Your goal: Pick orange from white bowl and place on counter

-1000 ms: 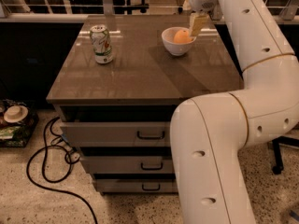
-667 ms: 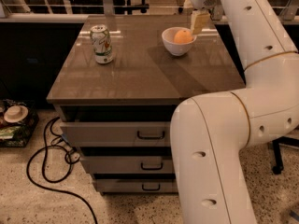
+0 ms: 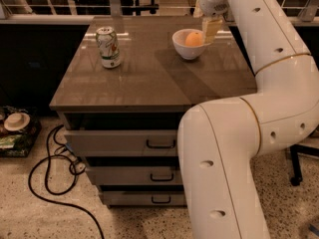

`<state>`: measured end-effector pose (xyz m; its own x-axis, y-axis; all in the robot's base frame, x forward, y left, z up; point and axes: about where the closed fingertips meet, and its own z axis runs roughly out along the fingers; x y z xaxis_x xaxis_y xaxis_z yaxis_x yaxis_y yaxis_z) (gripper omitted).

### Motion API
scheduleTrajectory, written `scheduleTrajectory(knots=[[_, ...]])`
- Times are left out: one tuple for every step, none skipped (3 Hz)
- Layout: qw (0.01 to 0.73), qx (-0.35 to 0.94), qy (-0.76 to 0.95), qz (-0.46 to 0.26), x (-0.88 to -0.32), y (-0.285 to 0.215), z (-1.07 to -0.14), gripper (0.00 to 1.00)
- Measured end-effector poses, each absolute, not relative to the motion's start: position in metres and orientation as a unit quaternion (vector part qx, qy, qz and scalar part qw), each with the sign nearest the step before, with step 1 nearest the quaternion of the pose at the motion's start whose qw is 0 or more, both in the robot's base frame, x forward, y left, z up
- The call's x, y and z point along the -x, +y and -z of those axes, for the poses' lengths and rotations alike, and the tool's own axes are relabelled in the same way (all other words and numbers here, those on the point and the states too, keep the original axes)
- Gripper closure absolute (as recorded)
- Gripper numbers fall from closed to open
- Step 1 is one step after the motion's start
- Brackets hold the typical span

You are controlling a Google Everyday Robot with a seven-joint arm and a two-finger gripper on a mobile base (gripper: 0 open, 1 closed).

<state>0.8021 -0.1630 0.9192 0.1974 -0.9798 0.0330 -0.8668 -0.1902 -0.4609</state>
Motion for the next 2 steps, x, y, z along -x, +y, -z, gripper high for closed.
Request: scheduleTrajectory(knots=[[0.164, 0.762, 0.606, 0.16, -0.7986, -0.1589, -0.9188, 0.34], [0.162, 0.765, 0.601, 0.164, -0.7982, -0.1559, -0.923, 0.33]])
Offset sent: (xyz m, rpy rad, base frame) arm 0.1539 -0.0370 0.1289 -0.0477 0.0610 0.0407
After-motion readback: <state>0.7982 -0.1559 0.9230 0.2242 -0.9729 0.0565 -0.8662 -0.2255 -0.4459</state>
